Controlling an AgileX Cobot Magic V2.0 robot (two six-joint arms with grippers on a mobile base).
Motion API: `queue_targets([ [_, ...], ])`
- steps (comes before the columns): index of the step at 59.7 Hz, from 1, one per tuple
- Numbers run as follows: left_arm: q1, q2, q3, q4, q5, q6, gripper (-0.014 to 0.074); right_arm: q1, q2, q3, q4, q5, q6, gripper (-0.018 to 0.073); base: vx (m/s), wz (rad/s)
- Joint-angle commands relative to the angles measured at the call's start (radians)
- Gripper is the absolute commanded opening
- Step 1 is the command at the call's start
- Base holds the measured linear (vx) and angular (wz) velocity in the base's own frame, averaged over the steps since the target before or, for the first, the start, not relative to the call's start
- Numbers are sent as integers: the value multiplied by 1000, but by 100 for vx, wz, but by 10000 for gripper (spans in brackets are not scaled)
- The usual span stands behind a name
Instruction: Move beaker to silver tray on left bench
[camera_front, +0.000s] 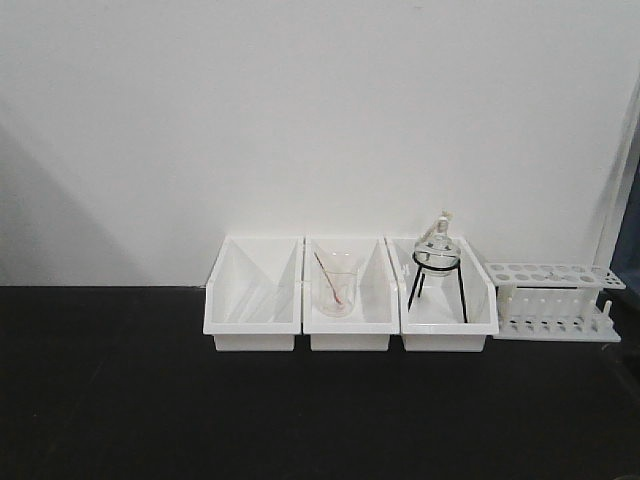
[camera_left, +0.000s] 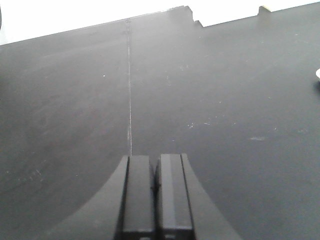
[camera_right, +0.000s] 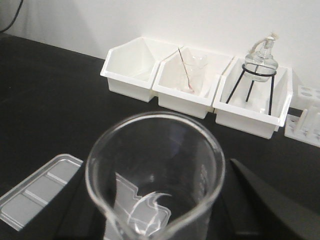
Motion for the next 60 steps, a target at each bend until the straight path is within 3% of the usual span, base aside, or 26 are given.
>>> queue_targets([
  [1, -6, -7, 20, -1, -82, -2, 1, -3, 13, -30, -25, -115, -3, -11, 0, 0],
  [12, -6, -7, 20, -1, -82, -2, 1, -3, 208, -32, -152, -220, -6, -11, 0, 0],
  [20, -6, -7, 20, -1, -82, -2, 1, -3, 457, -32, -172, -426, -30, -11, 0, 0],
  [27, -6, -7, 20, -1, -82, -2, 1, -3, 666, -59, -100, -611, -131, -11, 0, 0],
  [35, -6, -7, 20, -1, -82, -2, 1, -3, 890, -124, 88, -778, -314, -11, 0, 0],
  [42, -6, -7, 20, -1, -82, -2, 1, -3, 1048, -181, 197, -900, -377, -11, 0, 0],
  [60, -6, -7, 20, -1, -82, -2, 1, -3, 1303, -243, 208, -1064, -458, -8, 0, 0],
])
